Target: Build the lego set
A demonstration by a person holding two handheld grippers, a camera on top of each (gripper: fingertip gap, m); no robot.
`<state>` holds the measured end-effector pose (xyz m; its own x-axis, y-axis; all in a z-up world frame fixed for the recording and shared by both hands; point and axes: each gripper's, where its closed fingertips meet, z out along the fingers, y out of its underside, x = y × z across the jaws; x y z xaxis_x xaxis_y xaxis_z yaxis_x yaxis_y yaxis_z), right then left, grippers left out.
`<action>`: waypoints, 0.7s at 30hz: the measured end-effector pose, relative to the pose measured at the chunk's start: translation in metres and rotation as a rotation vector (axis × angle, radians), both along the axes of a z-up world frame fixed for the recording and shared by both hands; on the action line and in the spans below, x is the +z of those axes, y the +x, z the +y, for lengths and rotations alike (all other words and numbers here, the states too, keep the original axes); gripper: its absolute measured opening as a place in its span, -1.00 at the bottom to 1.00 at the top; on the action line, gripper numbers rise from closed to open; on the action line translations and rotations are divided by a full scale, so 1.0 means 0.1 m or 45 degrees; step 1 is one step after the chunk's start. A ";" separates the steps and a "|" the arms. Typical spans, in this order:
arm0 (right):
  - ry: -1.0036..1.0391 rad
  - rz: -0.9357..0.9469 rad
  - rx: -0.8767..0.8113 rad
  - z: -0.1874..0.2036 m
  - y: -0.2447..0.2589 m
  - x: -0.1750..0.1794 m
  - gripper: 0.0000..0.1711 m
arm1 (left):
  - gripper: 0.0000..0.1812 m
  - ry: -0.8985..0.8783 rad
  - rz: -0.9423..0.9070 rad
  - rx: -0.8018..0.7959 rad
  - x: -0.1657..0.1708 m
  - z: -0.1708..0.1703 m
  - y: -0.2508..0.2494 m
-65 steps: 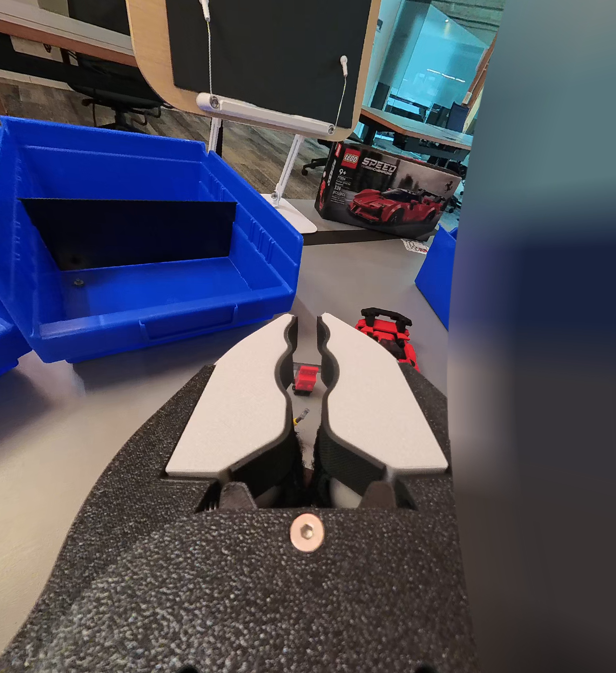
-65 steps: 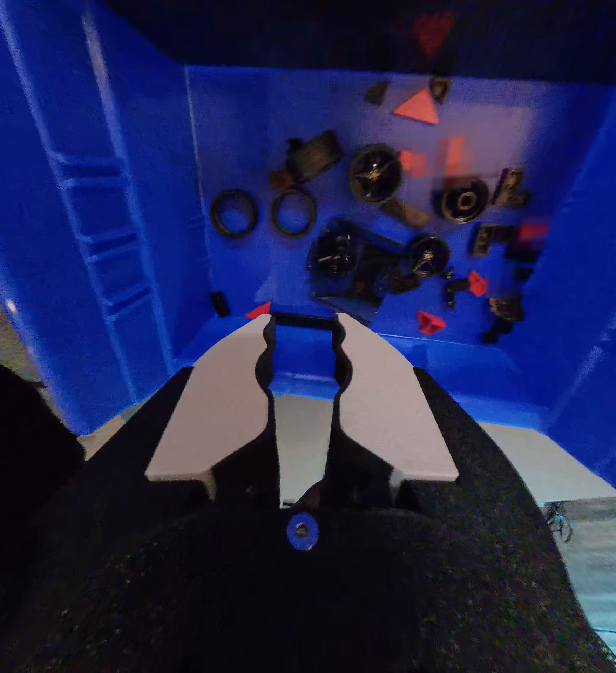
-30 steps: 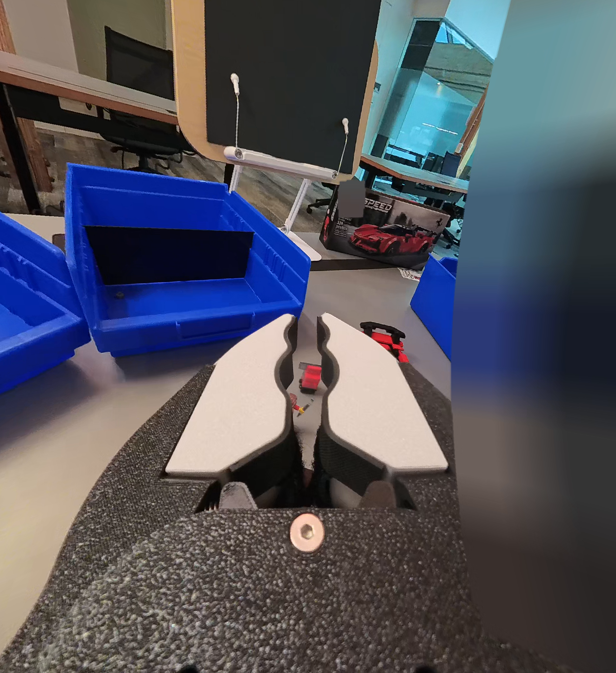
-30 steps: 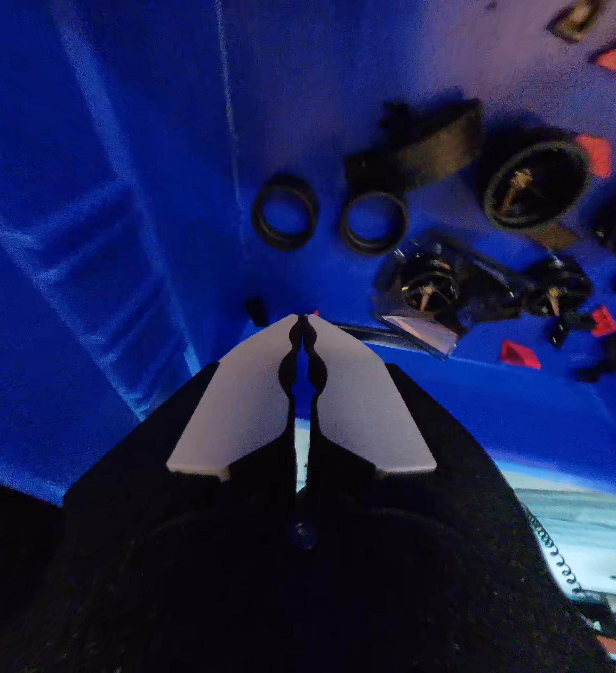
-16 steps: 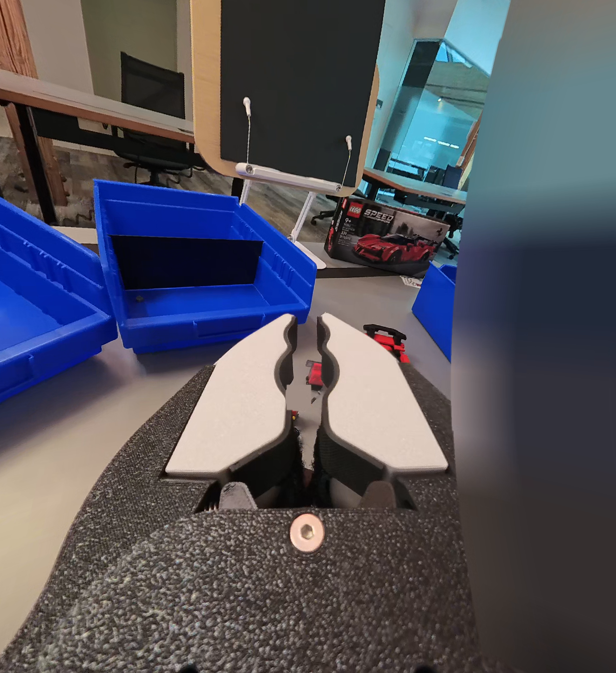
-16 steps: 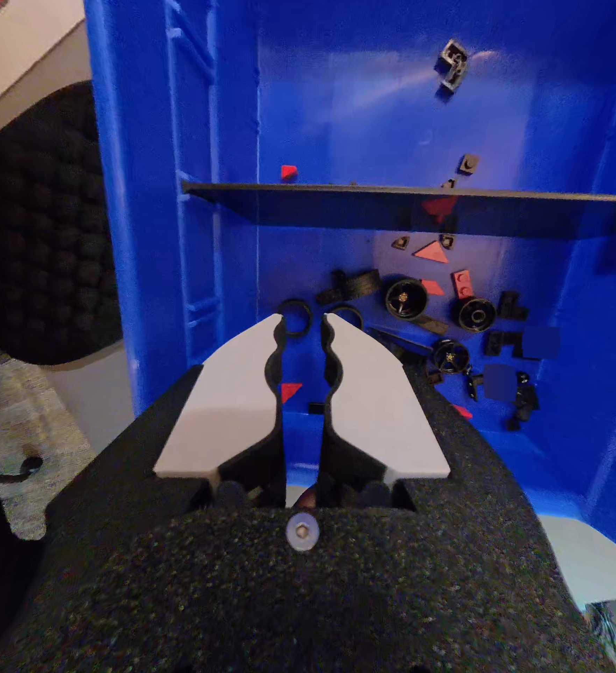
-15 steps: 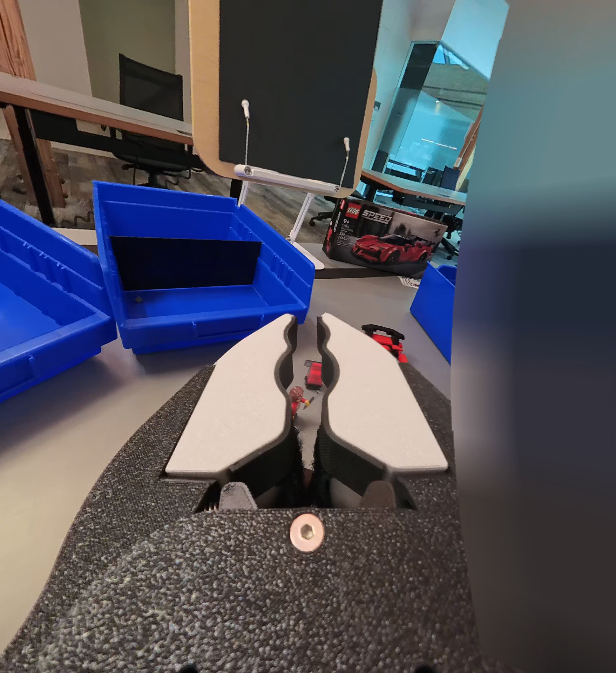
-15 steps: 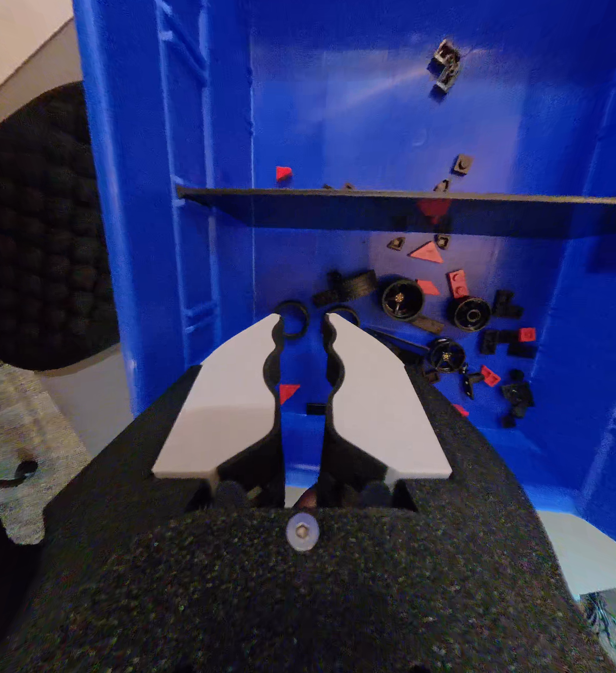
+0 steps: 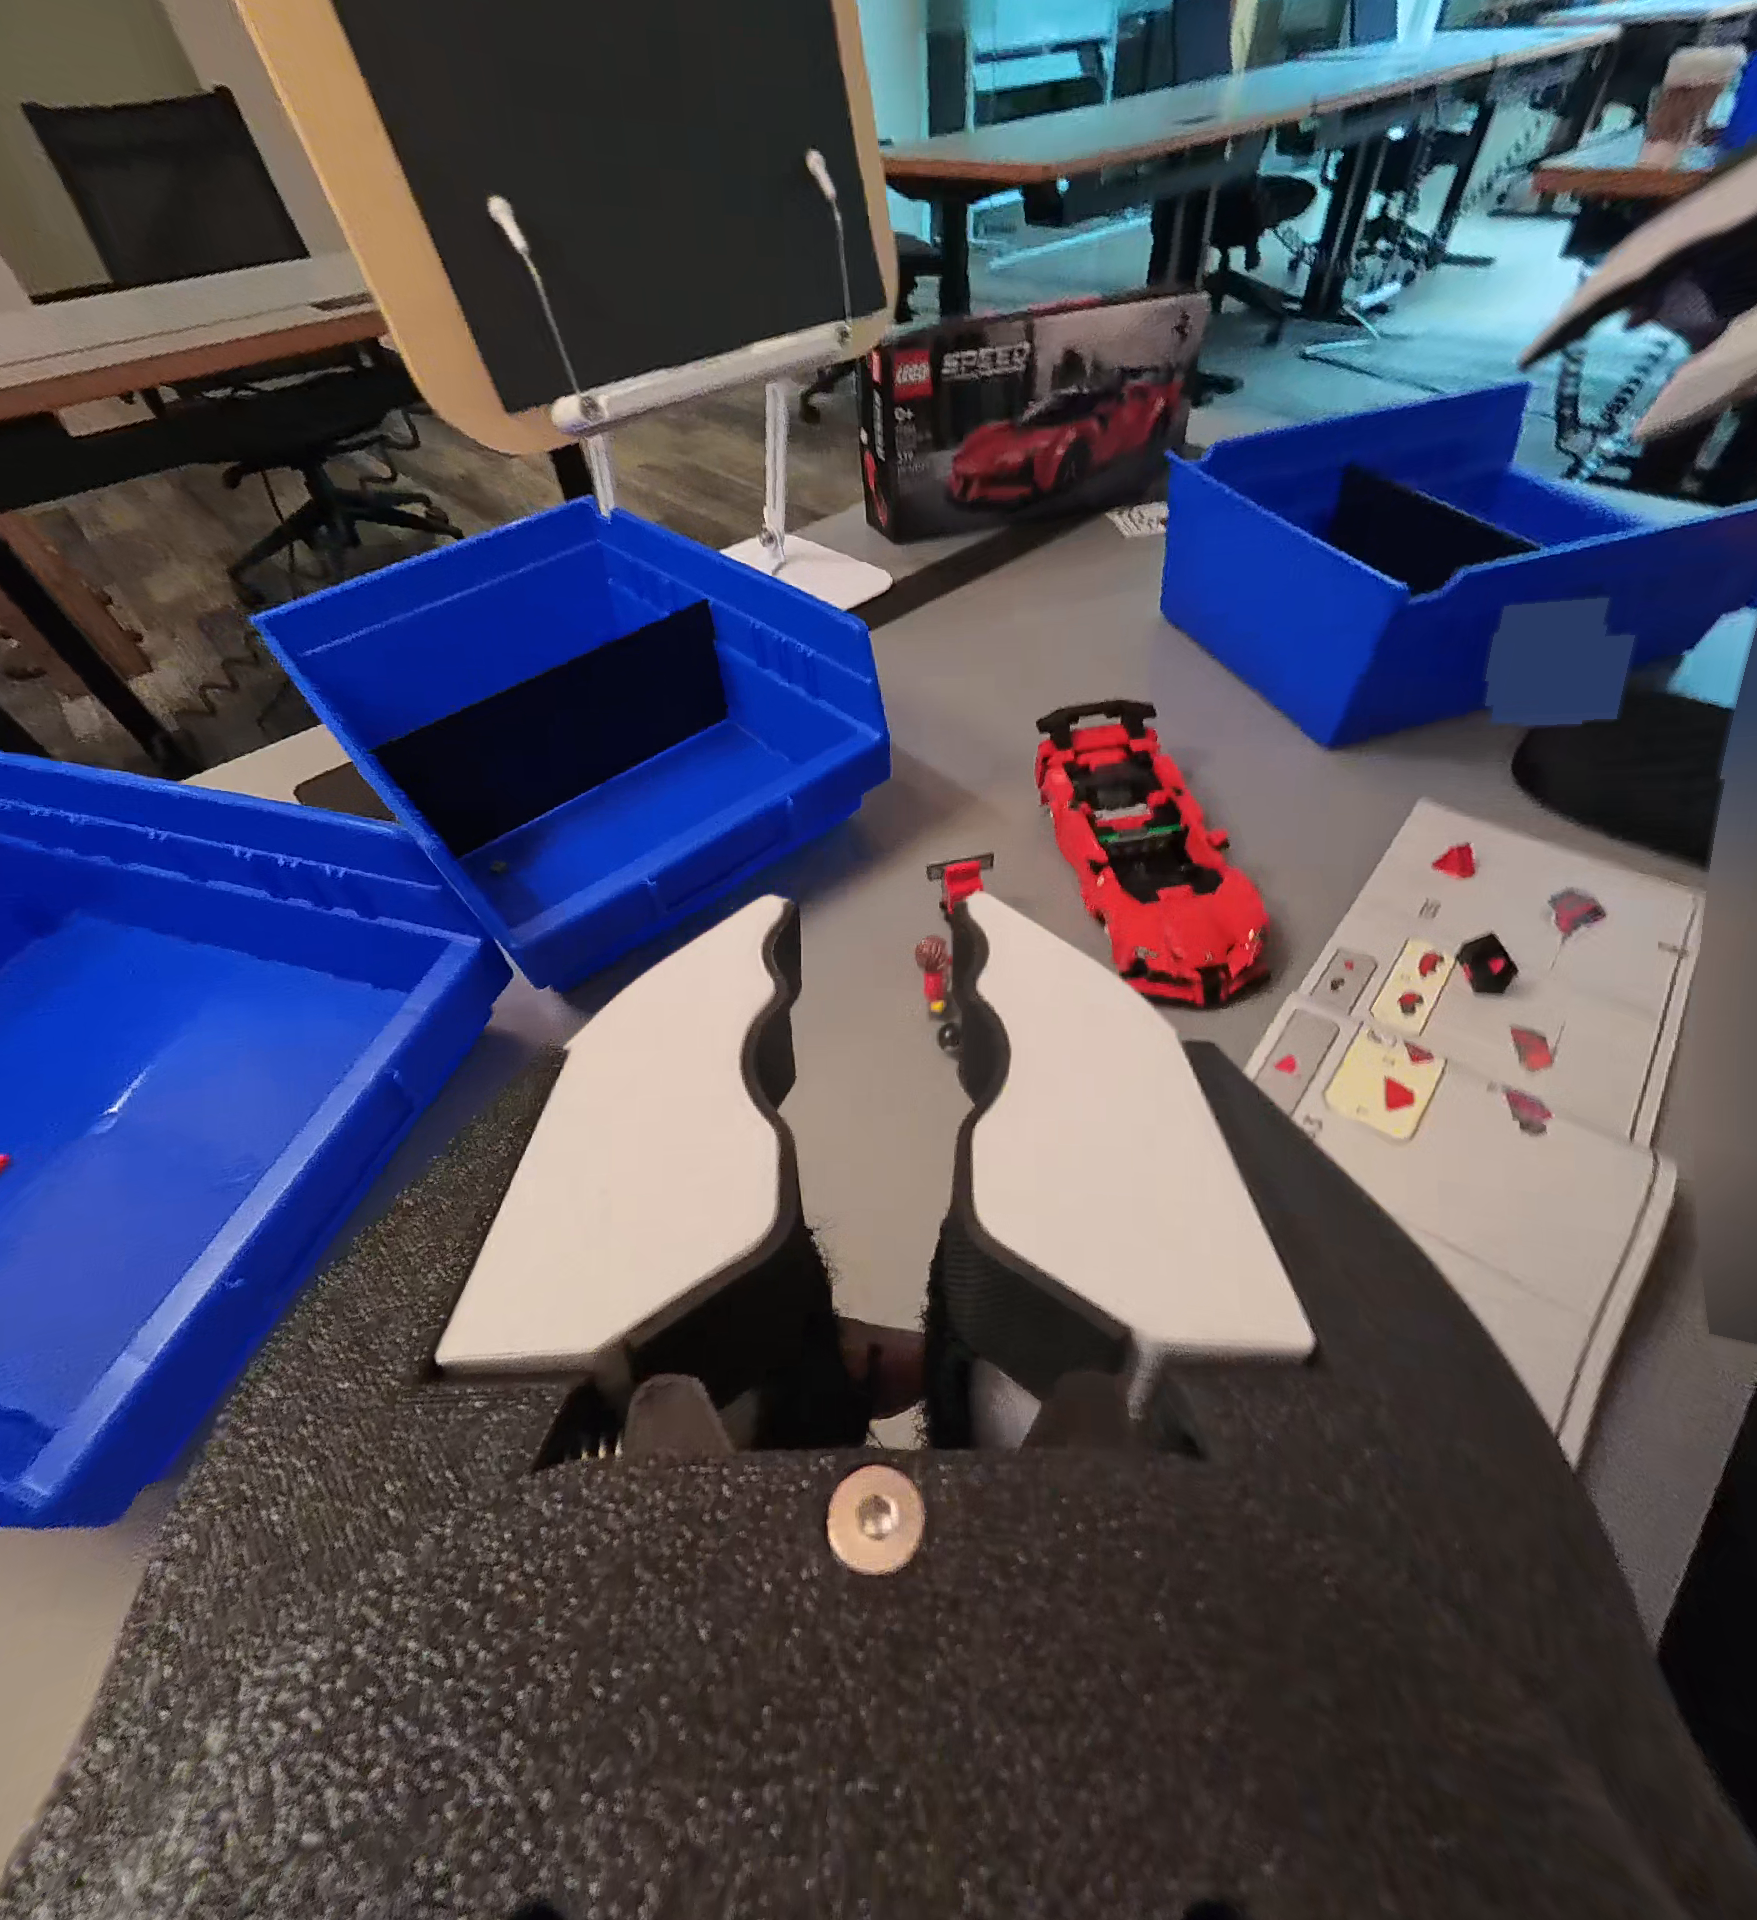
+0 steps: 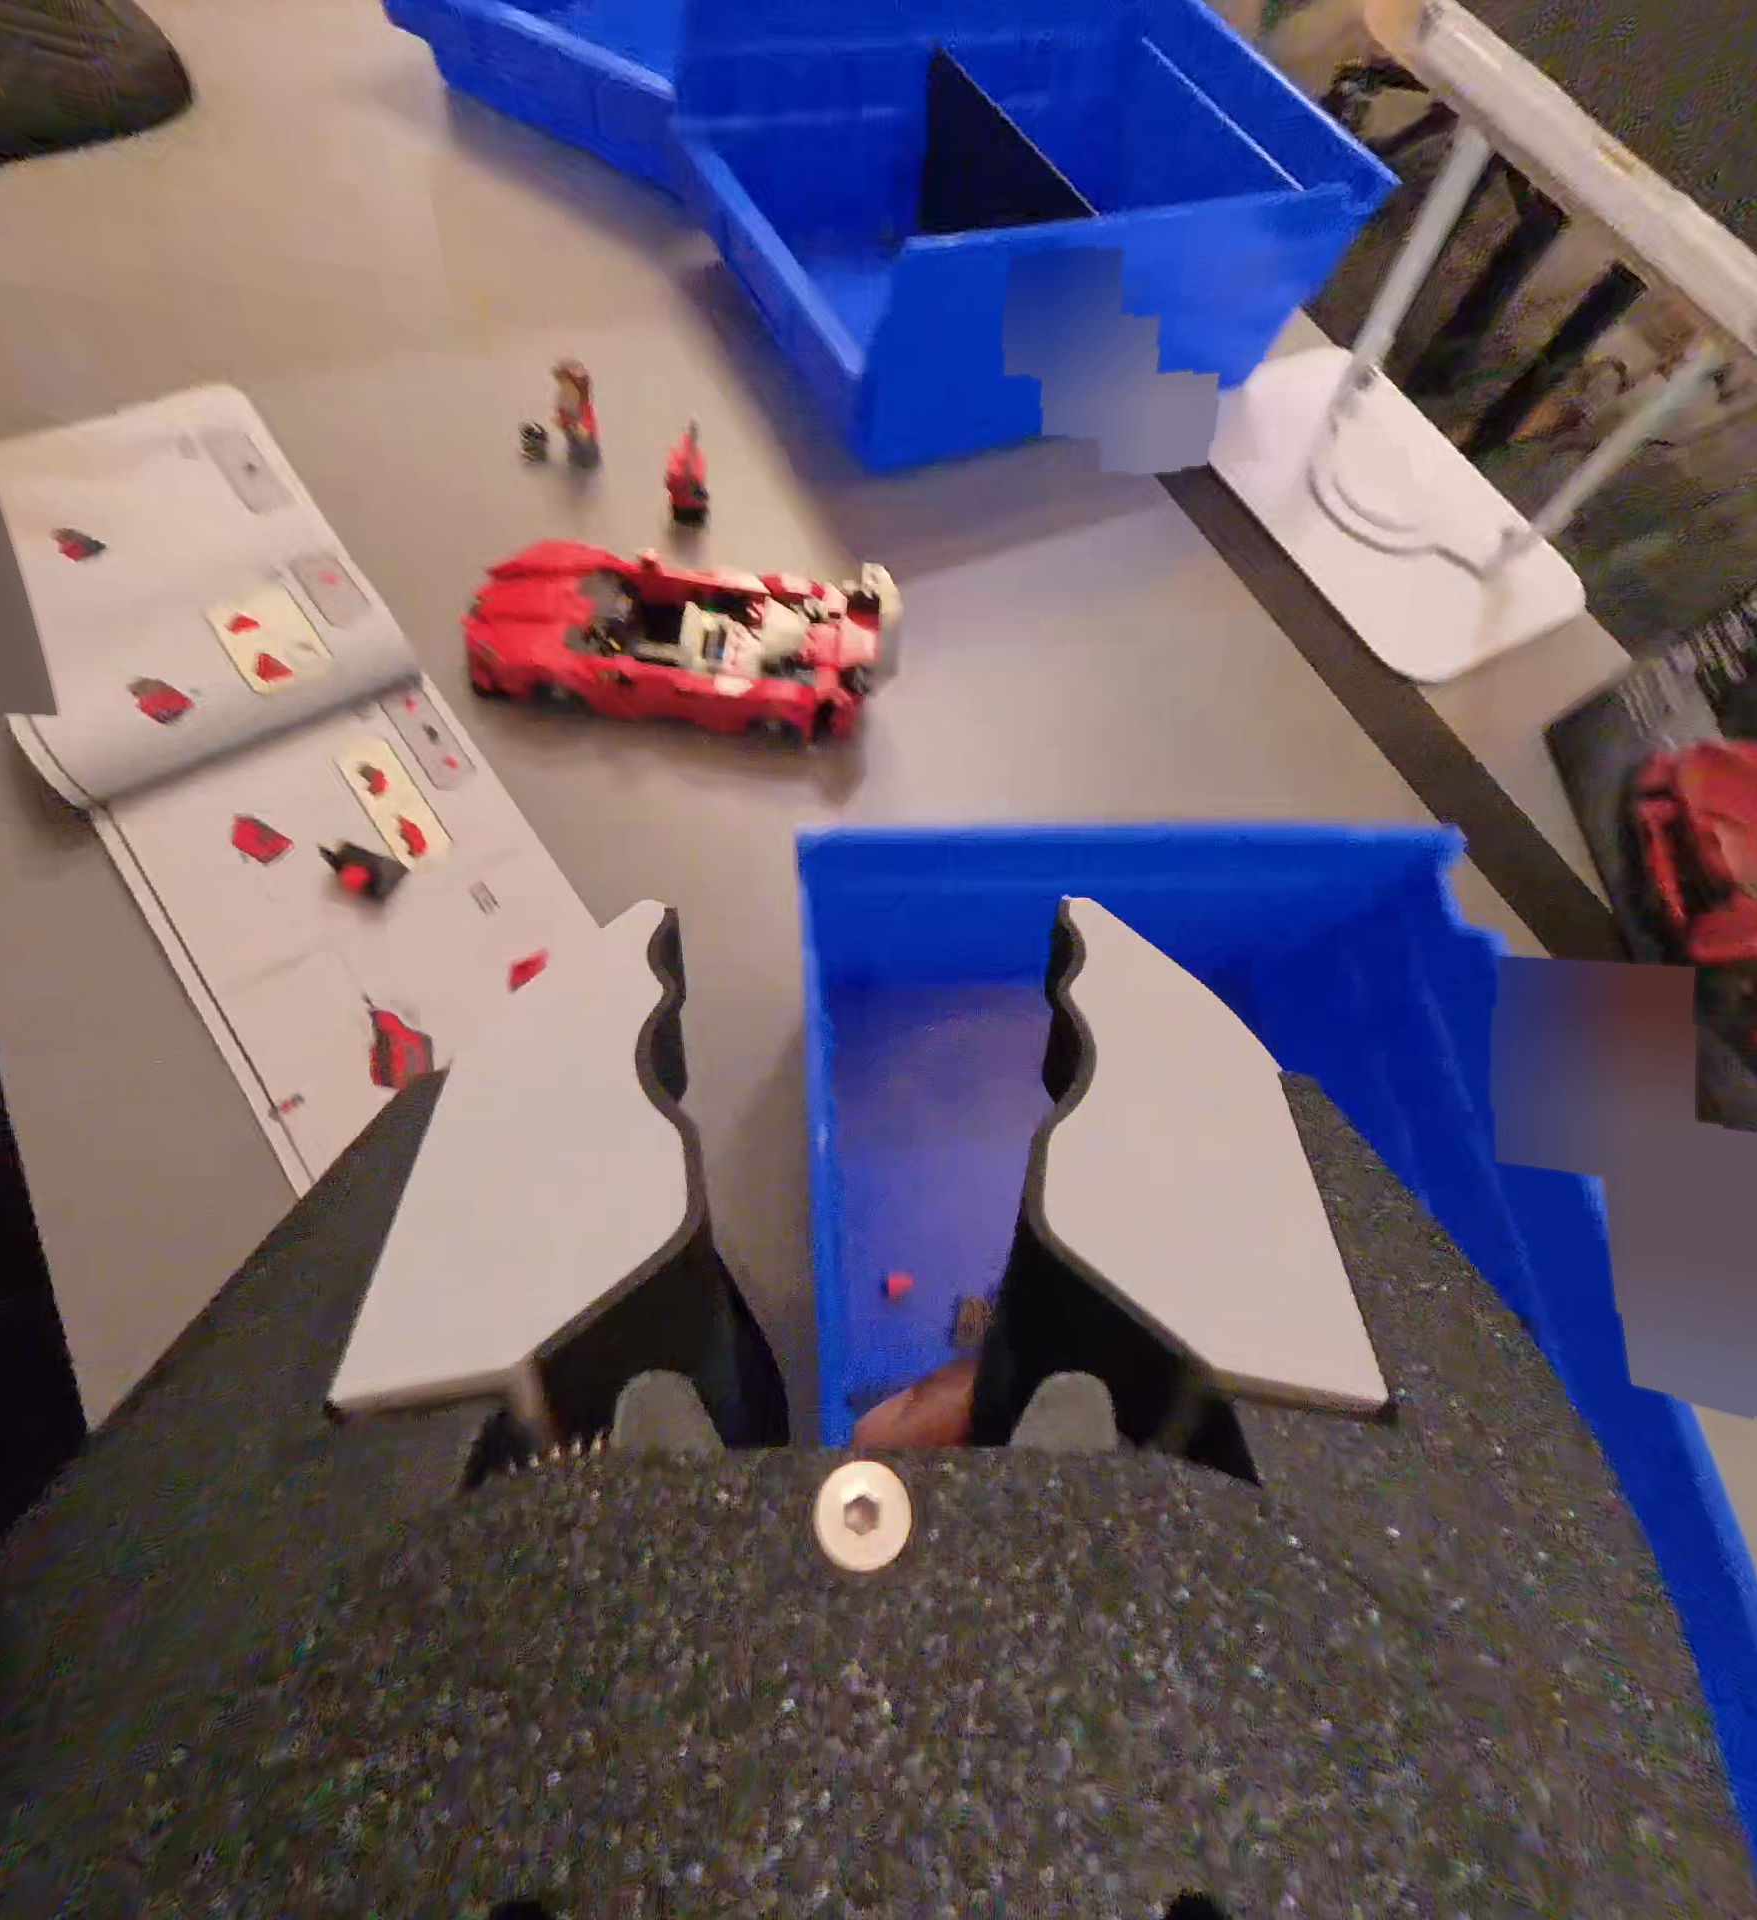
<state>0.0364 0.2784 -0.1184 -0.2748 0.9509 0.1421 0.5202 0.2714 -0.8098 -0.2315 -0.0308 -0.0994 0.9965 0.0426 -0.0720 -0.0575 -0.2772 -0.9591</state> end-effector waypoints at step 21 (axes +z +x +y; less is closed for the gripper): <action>0.688 -0.417 0.426 -1.34 -3.43 -1.22 -0.47 | -0.57 -0.927 0.523 0.148 -1.56 -0.05 -2.16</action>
<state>-0.3065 0.1443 -0.2406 -0.6487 0.6281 0.4297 0.5326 0.7780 -0.3332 -0.4476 -0.0360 -0.2550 0.8774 -0.0540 -0.4768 -0.2952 -0.8441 -0.4476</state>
